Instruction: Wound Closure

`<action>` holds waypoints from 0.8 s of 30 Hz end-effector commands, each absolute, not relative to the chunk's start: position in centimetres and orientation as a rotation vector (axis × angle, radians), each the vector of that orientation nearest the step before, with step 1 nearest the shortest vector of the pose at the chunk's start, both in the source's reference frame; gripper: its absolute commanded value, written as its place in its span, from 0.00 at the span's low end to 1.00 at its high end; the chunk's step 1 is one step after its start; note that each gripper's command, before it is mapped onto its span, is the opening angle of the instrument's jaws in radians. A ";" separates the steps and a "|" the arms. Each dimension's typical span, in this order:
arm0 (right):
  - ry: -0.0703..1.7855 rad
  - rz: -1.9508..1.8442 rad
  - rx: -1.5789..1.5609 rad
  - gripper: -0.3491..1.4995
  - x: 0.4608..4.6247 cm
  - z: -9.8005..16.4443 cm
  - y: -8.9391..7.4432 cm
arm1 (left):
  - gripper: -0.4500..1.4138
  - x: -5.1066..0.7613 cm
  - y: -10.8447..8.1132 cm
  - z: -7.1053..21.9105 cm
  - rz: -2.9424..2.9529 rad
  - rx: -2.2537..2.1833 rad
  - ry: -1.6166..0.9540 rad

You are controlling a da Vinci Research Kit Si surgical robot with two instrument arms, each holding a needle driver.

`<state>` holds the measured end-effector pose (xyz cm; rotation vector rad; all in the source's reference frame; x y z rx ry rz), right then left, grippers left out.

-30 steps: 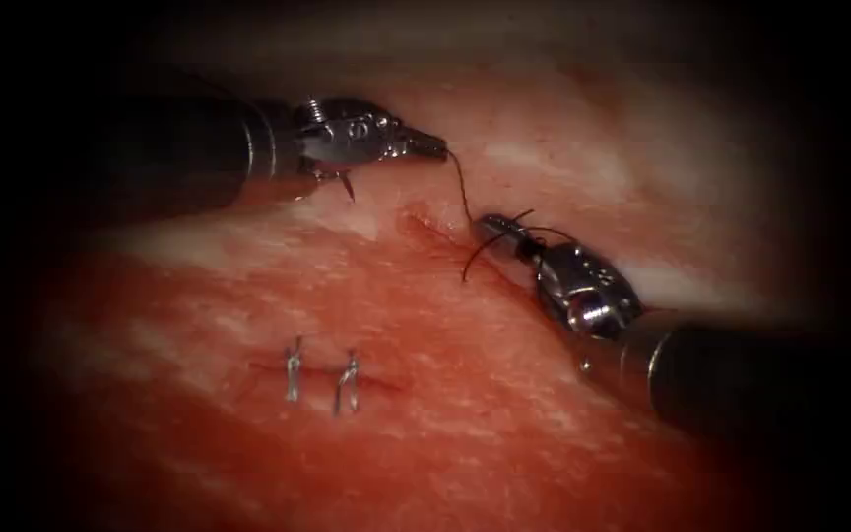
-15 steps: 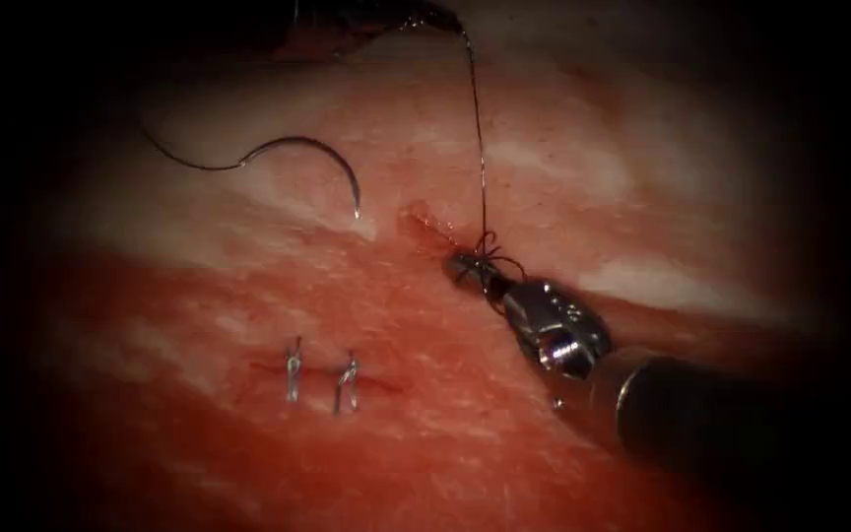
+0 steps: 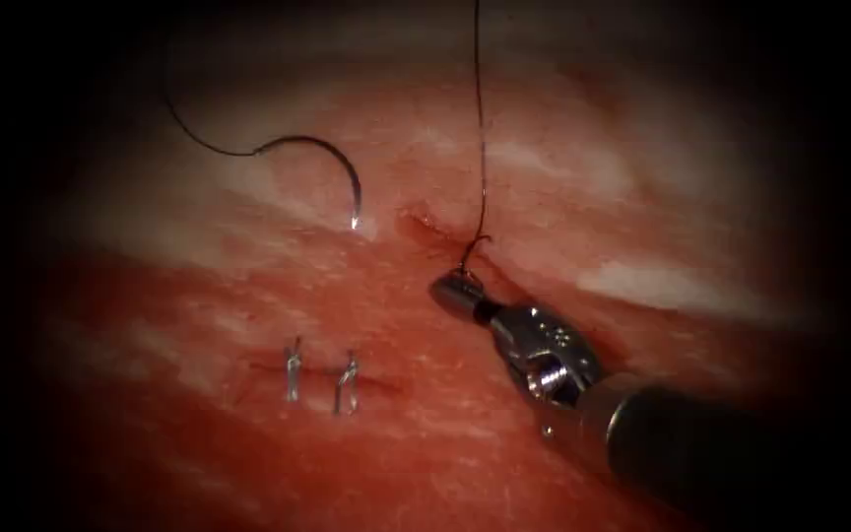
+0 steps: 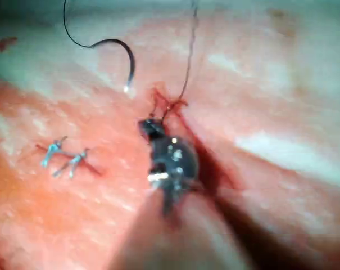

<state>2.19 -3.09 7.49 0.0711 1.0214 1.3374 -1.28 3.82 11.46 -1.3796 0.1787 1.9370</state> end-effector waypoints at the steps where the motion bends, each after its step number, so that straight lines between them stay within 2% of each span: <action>1: 1.023 1.331 0.071 0.00 2.26 7.5 -3.1 | 0.00 -1.34 3.9 11.5 1.933 -1.384 0.184; 24: 1.029 1.285 0.074 0.00 2.35 7.4 -3.4 | 0.00 -1.62 4.5 11.8 1.911 -1.374 0.231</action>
